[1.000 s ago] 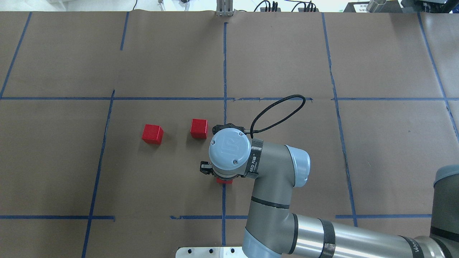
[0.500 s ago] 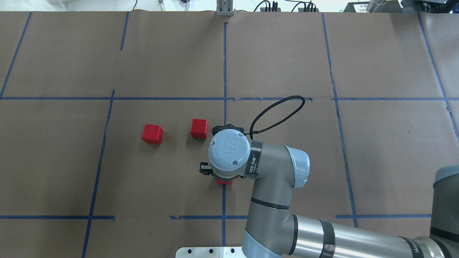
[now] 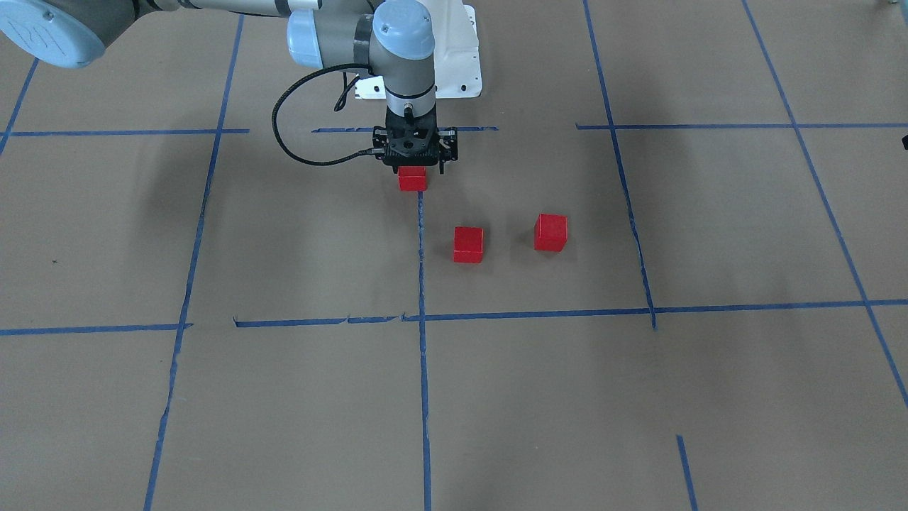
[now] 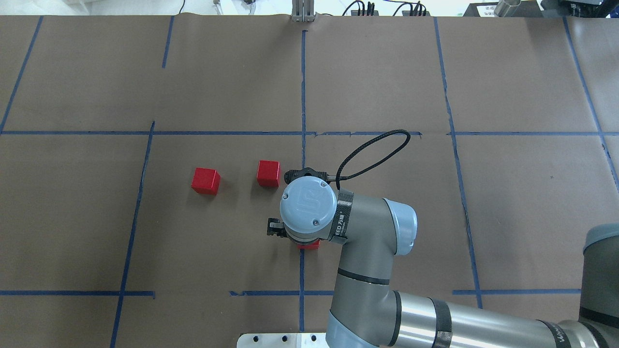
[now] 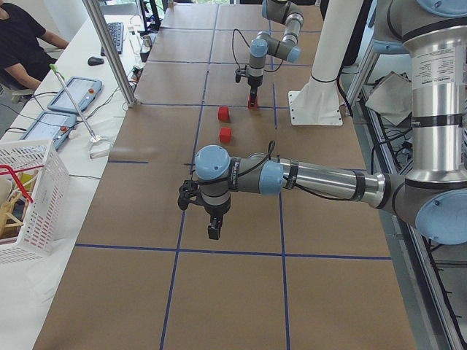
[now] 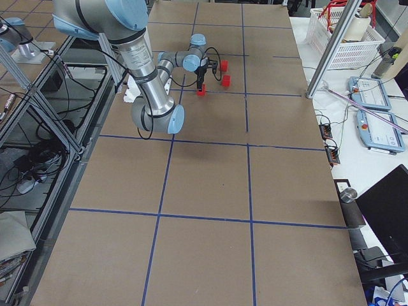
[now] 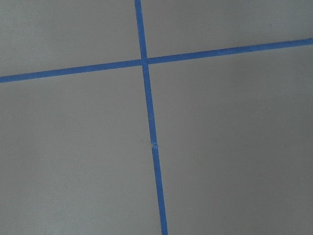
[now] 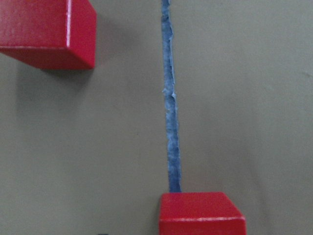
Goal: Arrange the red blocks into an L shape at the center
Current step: 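Lower the cube near the center and open the right gripper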
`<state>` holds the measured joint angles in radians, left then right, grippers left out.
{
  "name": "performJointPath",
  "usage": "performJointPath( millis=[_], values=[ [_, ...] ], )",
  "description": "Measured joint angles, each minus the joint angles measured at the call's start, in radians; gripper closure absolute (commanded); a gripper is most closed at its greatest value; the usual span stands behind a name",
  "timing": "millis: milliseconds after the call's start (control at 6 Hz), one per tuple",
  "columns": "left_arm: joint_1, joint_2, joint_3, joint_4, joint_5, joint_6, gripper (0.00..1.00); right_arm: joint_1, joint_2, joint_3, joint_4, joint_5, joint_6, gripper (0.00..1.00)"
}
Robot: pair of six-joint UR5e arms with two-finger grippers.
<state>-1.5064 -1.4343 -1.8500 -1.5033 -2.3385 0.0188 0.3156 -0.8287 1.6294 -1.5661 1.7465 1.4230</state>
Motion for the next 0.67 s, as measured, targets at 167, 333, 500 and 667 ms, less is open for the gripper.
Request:
performJointPath(
  millis=[167, 333, 500, 667],
  values=[
    [0.0, 0.0, 0.0, 0.0, 0.0, 0.0, 0.0, 0.0, 0.004, 0.006, 0.001, -0.004, -0.001, 0.0],
    [0.0, 0.0, 0.0, 0.0, 0.0, 0.0, 0.0, 0.007, 0.001, 0.033, -0.002, -0.004, -0.001, 0.0],
    [0.0, 0.0, -0.002, 0.0, -0.002, 0.0, 0.0, 0.026, -0.037, 0.12, -0.005, 0.002, -0.002, 0.0],
    [0.001, 0.0, -0.002, -0.002, -0.027, -0.001, 0.0, 0.057, -0.105, 0.245, -0.008, 0.011, -0.002, 0.0]
  ],
)
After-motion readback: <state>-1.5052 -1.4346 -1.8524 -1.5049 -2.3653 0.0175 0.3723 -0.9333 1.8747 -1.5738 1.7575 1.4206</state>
